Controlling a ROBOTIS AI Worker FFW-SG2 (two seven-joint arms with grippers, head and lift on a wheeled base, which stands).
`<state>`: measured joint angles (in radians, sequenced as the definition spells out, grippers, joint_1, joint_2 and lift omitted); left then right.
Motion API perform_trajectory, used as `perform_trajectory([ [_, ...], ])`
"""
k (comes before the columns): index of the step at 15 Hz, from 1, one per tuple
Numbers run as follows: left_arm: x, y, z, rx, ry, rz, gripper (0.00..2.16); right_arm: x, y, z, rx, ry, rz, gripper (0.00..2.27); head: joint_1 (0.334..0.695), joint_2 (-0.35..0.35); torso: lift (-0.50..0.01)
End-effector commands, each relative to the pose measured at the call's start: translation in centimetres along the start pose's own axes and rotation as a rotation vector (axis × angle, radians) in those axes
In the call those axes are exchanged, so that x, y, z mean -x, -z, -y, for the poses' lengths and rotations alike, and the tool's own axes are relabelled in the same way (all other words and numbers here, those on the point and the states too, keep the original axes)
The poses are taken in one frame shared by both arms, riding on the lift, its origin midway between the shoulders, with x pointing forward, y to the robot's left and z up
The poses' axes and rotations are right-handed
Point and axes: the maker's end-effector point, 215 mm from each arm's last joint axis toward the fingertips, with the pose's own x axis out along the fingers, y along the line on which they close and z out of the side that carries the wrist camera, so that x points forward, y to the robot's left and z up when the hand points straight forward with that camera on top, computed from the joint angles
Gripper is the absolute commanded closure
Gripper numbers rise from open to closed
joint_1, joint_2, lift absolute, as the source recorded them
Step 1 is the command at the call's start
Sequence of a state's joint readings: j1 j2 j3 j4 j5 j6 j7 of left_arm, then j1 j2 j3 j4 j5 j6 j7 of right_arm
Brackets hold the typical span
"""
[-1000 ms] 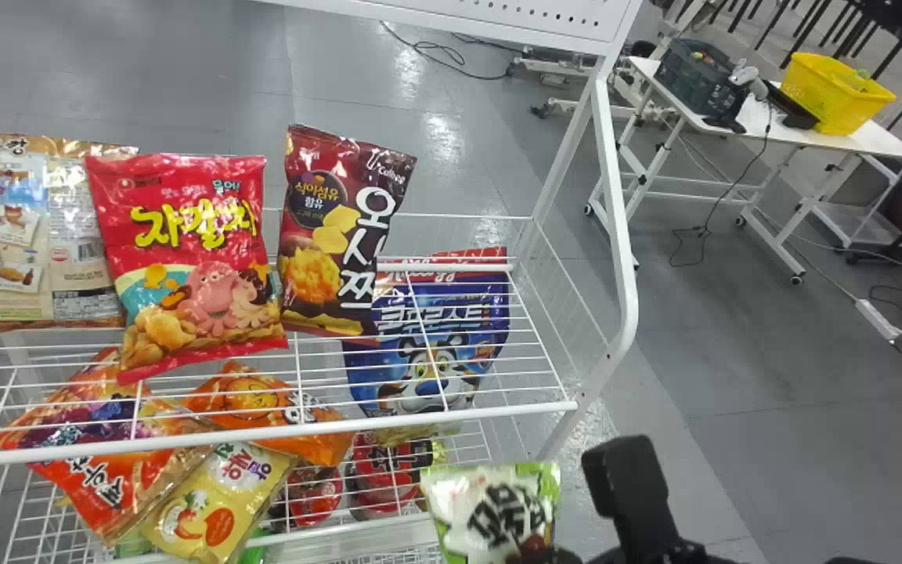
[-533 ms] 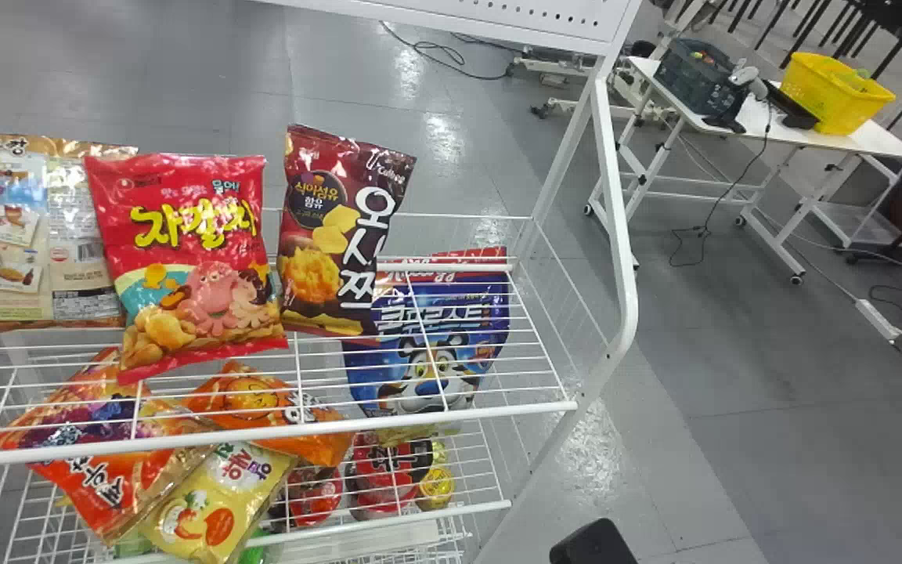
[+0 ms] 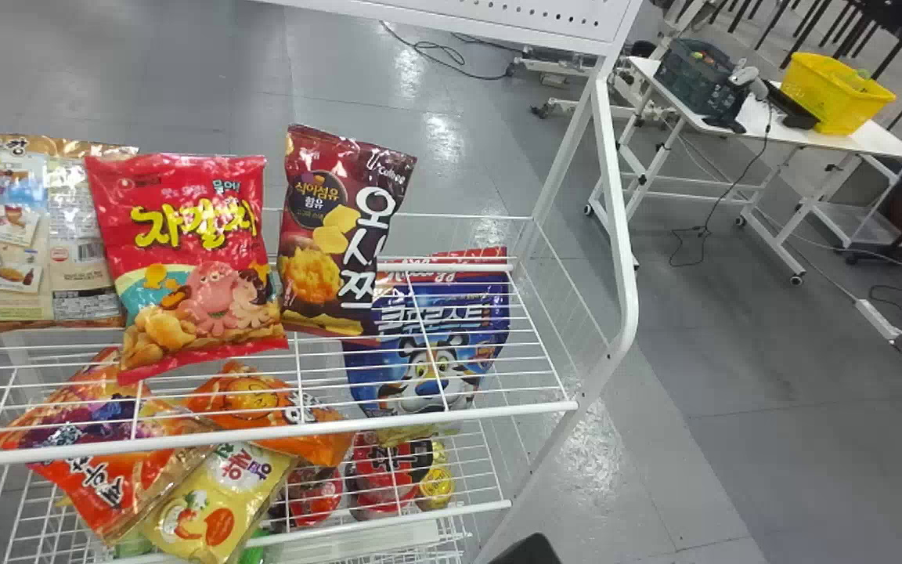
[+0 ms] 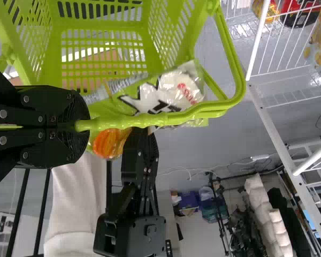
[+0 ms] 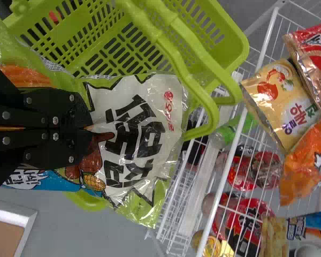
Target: Hold basket handle with left hand then pick Gkobukchip with right hand and place into basket
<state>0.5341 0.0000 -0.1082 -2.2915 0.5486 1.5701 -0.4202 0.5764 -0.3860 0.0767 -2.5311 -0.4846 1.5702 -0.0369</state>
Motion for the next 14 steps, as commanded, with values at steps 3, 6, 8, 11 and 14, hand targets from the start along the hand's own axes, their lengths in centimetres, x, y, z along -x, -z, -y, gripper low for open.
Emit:
perform_trajectory([
  [3,0.4,0.0,0.5,-0.005,0.002,0.011,2.09,-3.7,-0.5,-4.6,-0.02,-0.103,-0.015,1.94,0.695,-0.35,-0.032],
  [6,0.3,0.1,0.7,-0.008,0.007,0.01,2.09,-5.7,-3.1,-6.2,-0.057,-0.147,0.071,1.94,0.695,-0.35,-0.032],
  [8,0.3,0.0,0.8,-0.01,0.008,0.01,2.09,-6.7,-4.0,-5.9,-0.073,-0.146,0.098,1.9,0.695,-0.35,-0.032],
  [11,0.4,-0.1,0.9,-0.015,0.007,0.014,2.09,-7.7,-2.6,-5.4,-0.074,-0.144,0.038,0.0,0.695,-0.35,-0.032],
  [14,0.5,-0.2,0.9,-0.018,0.002,0.017,2.09,-6.9,0.5,-5.7,-0.059,-0.162,-0.076,0.05,0.695,-0.35,-0.032],
])
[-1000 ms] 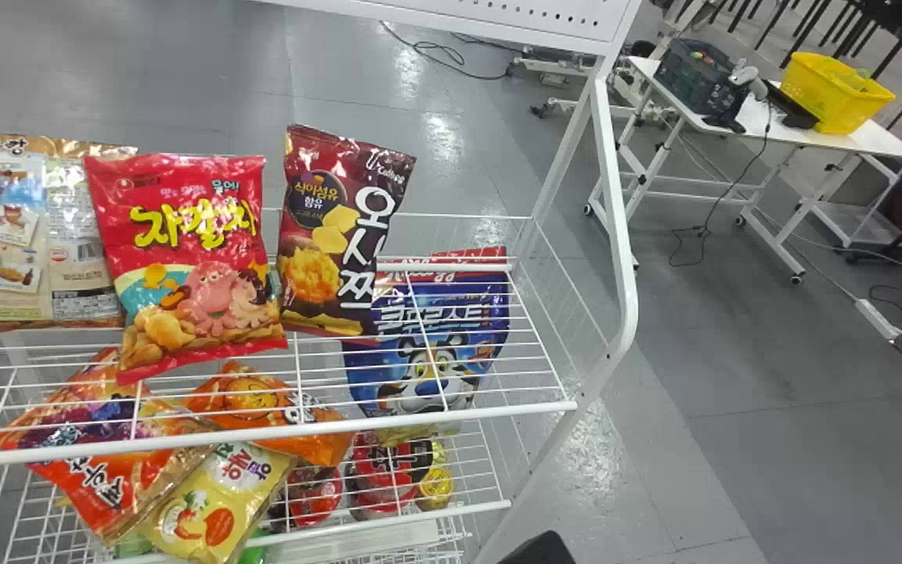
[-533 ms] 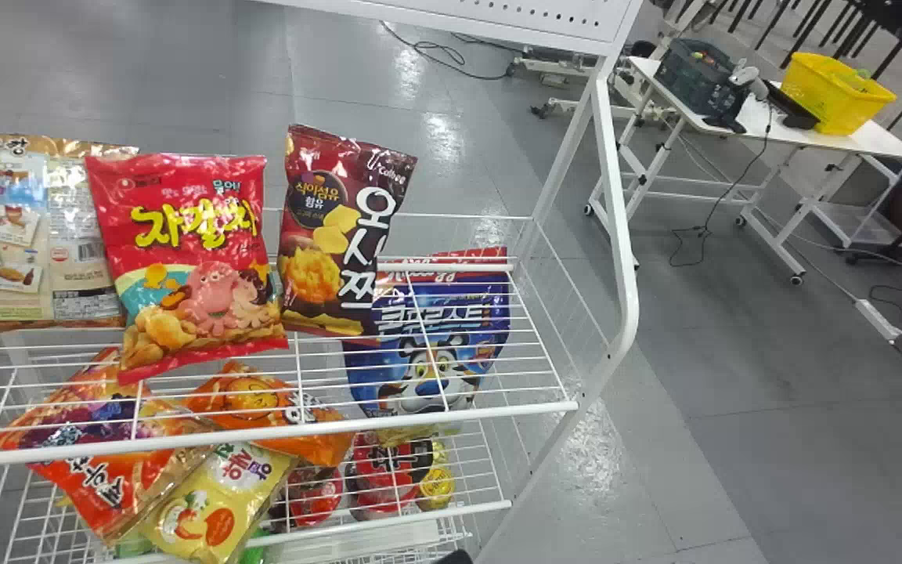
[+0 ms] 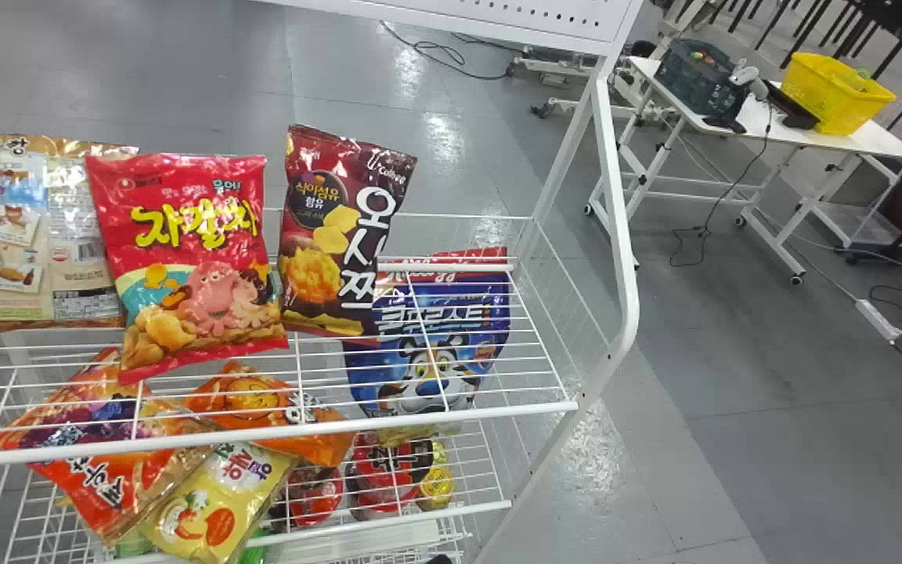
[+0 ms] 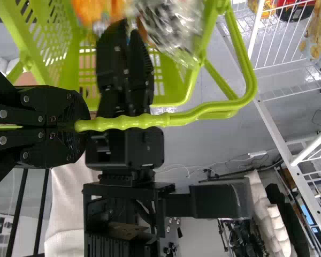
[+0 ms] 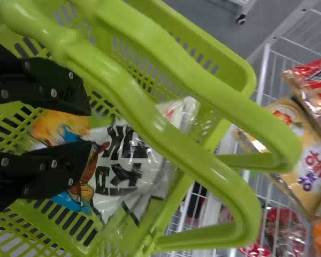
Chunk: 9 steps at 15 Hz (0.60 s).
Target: Hold basket handle with left hand then pick Gkobukchip with right hand and place into basket
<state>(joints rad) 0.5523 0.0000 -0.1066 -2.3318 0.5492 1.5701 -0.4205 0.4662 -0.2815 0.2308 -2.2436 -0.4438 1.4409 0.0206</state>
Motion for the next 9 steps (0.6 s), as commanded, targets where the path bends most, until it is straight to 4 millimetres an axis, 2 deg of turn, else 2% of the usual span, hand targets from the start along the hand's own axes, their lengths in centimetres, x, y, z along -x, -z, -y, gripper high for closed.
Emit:
perform_trajectory([
  [1,0.0,-0.1,0.1,-0.002,0.001,0.004,2.08,1.1,1.7,0.0,0.011,-0.005,-0.059,0.05,0.695,-0.35,-0.032],
  [3,0.1,-0.3,0.0,-0.002,-0.003,0.006,2.09,2.5,1.4,0.4,0.029,0.013,-0.038,0.05,0.695,-0.35,-0.032],
  [5,0.2,-0.3,-0.1,0.0,-0.005,0.007,2.09,4.1,0.6,1.8,0.033,0.053,-0.006,0.06,0.695,-0.35,-0.032],
  [9,0.5,-0.6,-0.4,0.003,-0.007,0.016,2.08,8.1,-1.8,6.7,0.049,0.204,0.085,0.05,0.695,-0.35,-0.032],
])
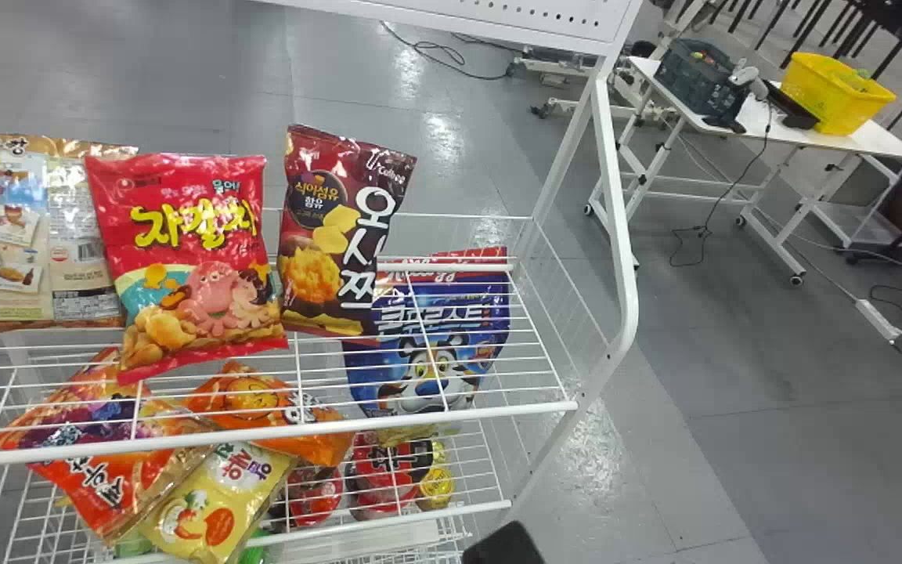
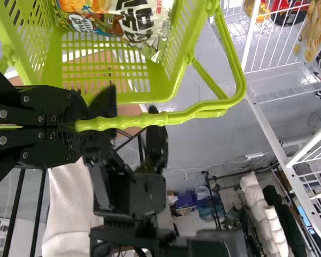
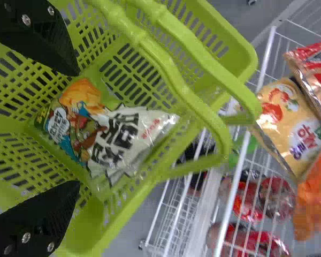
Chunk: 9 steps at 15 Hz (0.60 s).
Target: Hold basket handle with left hand then pick Gkobukchip with right hand and place into basket
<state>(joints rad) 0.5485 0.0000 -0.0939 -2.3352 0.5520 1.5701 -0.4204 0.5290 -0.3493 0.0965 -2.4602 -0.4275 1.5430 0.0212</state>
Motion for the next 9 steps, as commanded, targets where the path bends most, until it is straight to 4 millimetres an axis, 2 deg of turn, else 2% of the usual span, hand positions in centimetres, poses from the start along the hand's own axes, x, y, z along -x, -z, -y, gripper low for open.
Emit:
perform_trajectory([
  [1,0.2,-0.2,-0.2,0.007,-0.003,0.006,2.08,2.0,-2.5,3.6,0.024,0.128,0.086,0.05,0.695,-0.35,-0.032],
  [4,0.3,-0.3,-0.3,0.009,-0.001,0.009,2.09,5.7,-12.0,6.4,0.013,0.186,0.42,0.05,0.695,-0.35,-0.032],
  [6,0.3,-0.3,-0.2,0.007,0.0,0.01,2.09,7.8,-15.7,6.1,0.002,0.177,0.572,0.05,0.695,-0.35,-0.032],
  [9,0.4,-0.1,-0.3,0.017,0.008,0.011,2.08,11.1,-19.8,4.4,-0.022,0.12,0.819,0.05,0.695,-0.35,-0.032],
])
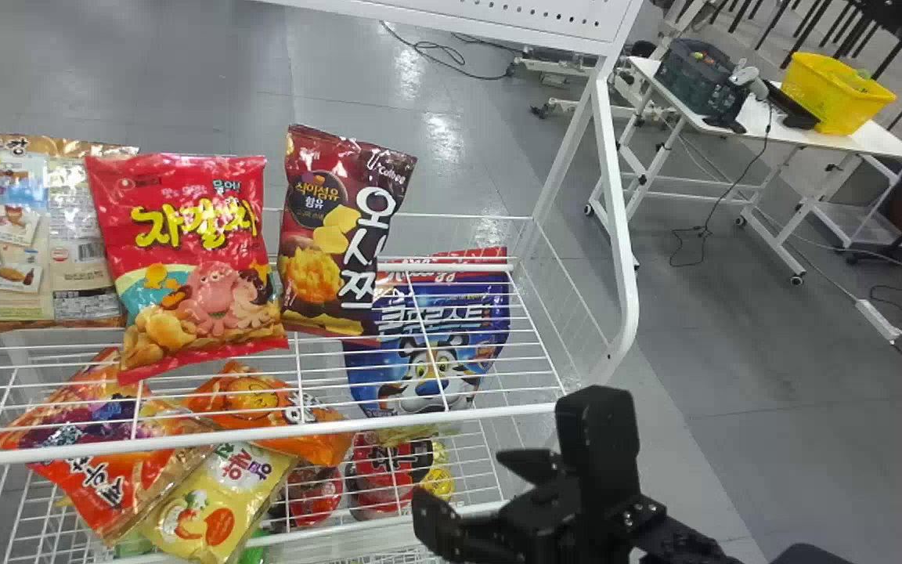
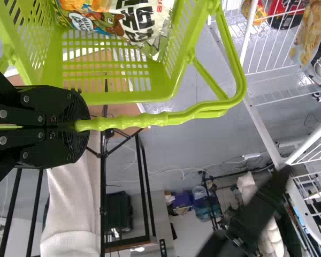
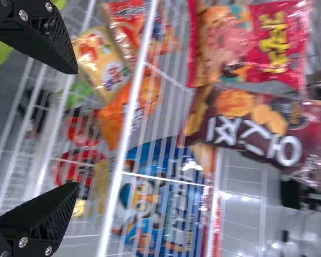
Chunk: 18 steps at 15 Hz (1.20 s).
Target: Hold basket handle with left hand then pick Gkobukchip with right hand and place into basket
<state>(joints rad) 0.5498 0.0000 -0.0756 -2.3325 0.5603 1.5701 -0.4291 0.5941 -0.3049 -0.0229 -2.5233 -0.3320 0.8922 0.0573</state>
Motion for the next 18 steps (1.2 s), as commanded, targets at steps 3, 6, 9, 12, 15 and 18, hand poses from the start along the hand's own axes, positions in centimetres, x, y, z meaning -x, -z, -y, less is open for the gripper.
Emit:
perform_trajectory([
  [3,0.3,0.2,-0.2,0.014,-0.001,0.005,2.09,0.7,-3.6,-1.7,-0.078,-0.026,0.215,0.06,0.695,-0.35,-0.032],
  [6,0.3,0.9,-0.1,0.026,0.004,0.001,2.09,2.1,-4.5,-1.3,-0.065,0.05,0.31,0.06,0.695,-0.35,-0.032],
  [9,0.6,1.2,0.2,0.035,0.018,0.004,2.09,2.5,-3.2,-0.6,-0.074,0.09,0.293,0.06,0.695,-0.35,-0.032],
  [12,0.7,1.5,0.5,0.039,0.026,0.005,2.09,5.2,-6.1,1.1,-0.059,0.133,0.463,0.06,0.695,-0.35,-0.032],
  [15,0.7,1.7,0.7,0.042,0.034,0.002,2.09,6.1,-6.3,1.2,-0.065,0.141,0.488,0.09,0.695,-0.35,-0.032],
  [18,0.8,2.2,0.7,0.051,0.034,0.001,2.09,6.4,-6.4,1.2,-0.077,0.142,0.491,0.1,0.695,-0.35,-0.032],
])
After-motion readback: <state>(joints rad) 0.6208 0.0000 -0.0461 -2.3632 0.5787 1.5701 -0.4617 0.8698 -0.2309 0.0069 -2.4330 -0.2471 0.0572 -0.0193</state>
